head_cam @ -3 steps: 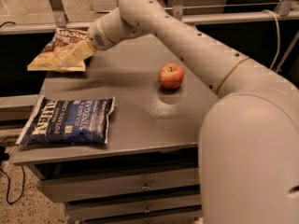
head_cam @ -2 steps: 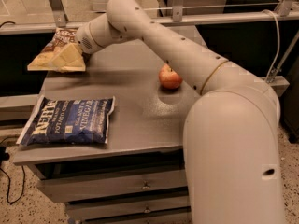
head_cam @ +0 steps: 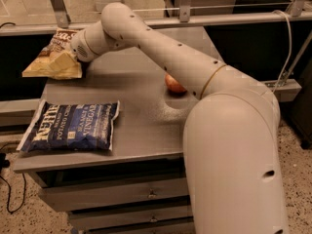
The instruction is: Pick brown chip bag
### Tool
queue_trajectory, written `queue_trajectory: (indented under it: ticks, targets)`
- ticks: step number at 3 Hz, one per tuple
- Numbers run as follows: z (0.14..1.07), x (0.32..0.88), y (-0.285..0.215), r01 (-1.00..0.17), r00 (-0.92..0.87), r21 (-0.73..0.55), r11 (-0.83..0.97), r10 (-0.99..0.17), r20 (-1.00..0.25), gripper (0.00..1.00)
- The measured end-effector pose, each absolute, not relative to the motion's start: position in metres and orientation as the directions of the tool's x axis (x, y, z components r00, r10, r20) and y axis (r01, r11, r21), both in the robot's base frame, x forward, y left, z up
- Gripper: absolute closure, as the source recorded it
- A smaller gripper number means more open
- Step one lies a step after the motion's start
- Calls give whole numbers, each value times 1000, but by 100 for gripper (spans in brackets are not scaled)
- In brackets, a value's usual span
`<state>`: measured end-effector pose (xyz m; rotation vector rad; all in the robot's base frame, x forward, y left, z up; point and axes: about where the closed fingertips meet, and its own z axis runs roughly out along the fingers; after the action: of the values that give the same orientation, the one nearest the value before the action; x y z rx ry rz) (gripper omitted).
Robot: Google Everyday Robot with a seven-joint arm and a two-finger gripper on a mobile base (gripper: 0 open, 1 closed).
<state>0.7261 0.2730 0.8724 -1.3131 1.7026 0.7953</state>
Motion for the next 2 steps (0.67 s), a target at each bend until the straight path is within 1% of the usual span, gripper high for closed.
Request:
queue_trajectory:
  ticks: [1, 2]
  targets:
    - [885, 725, 255, -957, -82, -58, 284, -456, -886, 71]
    - [917, 726, 236, -942, -10, -147, 302, -464, -886, 93]
